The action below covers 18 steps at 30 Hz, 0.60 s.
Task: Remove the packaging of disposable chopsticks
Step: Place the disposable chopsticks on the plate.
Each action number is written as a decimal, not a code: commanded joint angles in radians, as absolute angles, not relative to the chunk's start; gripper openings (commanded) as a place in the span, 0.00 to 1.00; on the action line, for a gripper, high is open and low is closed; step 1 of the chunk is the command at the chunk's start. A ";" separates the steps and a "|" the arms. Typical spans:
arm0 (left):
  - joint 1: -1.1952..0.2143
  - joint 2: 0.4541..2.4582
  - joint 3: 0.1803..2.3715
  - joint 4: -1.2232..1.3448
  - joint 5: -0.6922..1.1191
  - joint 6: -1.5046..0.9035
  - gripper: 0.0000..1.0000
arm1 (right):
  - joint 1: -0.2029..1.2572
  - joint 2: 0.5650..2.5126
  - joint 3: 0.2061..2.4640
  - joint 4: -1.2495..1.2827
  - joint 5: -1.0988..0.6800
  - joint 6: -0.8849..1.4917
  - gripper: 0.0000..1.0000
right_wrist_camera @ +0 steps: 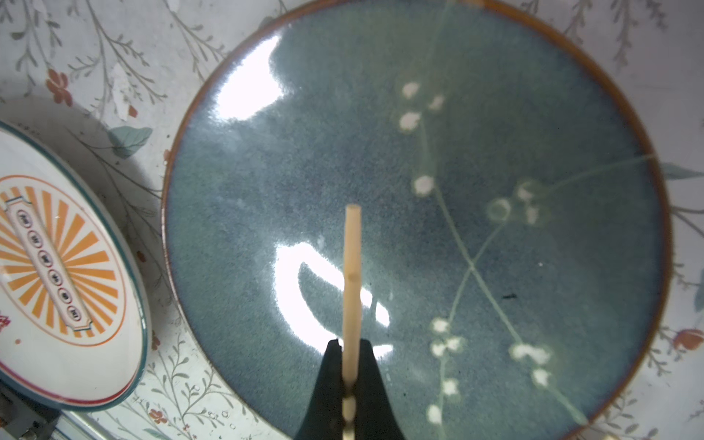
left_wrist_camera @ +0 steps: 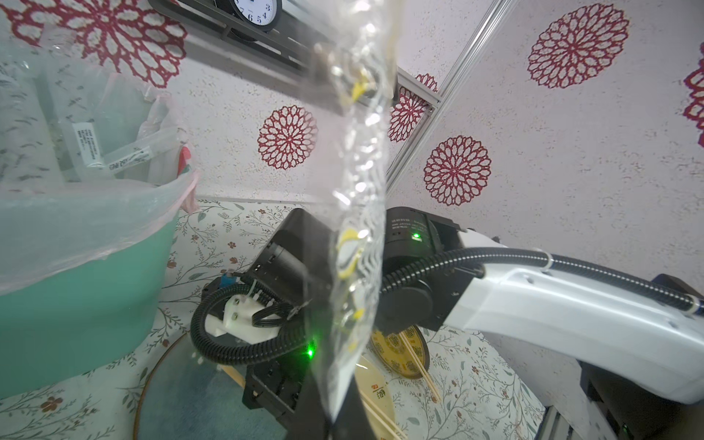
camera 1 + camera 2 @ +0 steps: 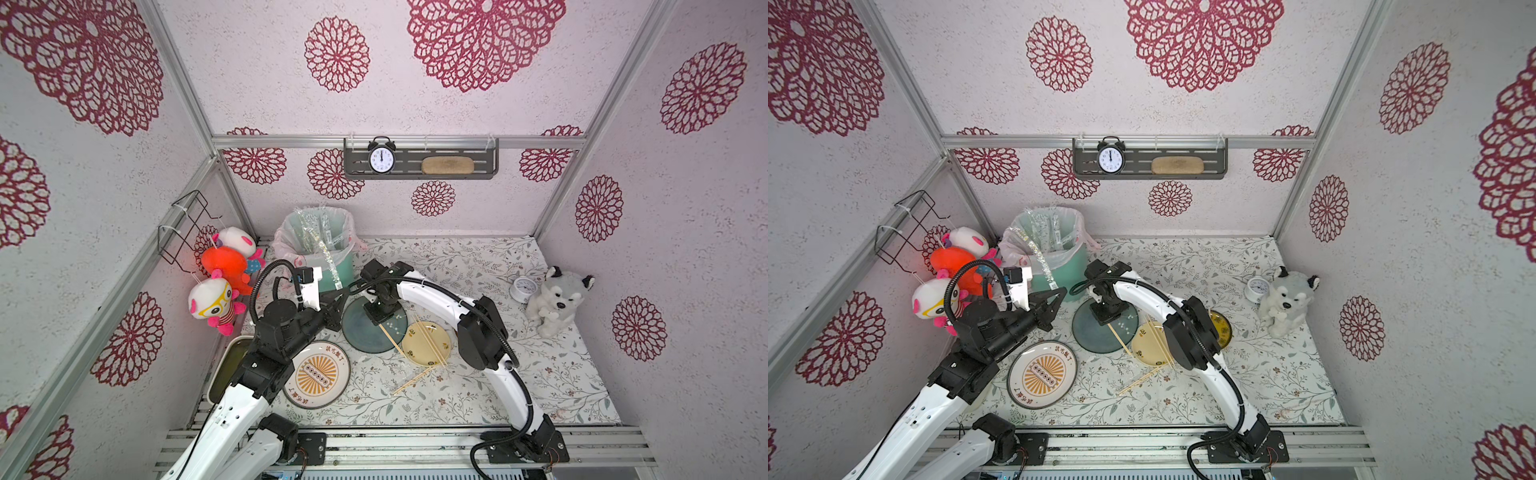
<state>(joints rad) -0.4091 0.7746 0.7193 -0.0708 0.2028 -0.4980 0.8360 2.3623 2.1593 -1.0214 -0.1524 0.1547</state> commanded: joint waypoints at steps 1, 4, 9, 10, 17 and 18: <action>-0.400 0.776 0.732 -0.048 0.223 -0.491 0.00 | 0.831 2.390 2.232 -1.113 -0.119 0.135 0.00; -0.400 0.779 0.724 -0.040 0.242 -0.492 0.00 | 0.830 2.422 2.274 -1.137 -0.105 0.138 0.00; -0.399 0.773 0.720 -0.038 0.256 -0.486 0.00 | 0.826 2.452 2.318 -1.155 -0.092 0.140 0.01; -0.399 0.773 0.720 -0.040 0.256 -0.481 0.00 | 0.824 2.457 2.324 -1.155 -0.091 0.142 0.03; -0.398 0.760 0.708 -0.039 0.268 -0.465 0.00 | 0.819 2.482 2.338 -1.160 -0.101 0.148 0.05; -0.397 0.757 0.706 -0.040 0.267 -0.463 0.00 | 0.819 2.483 2.338 -1.160 -0.099 0.149 0.05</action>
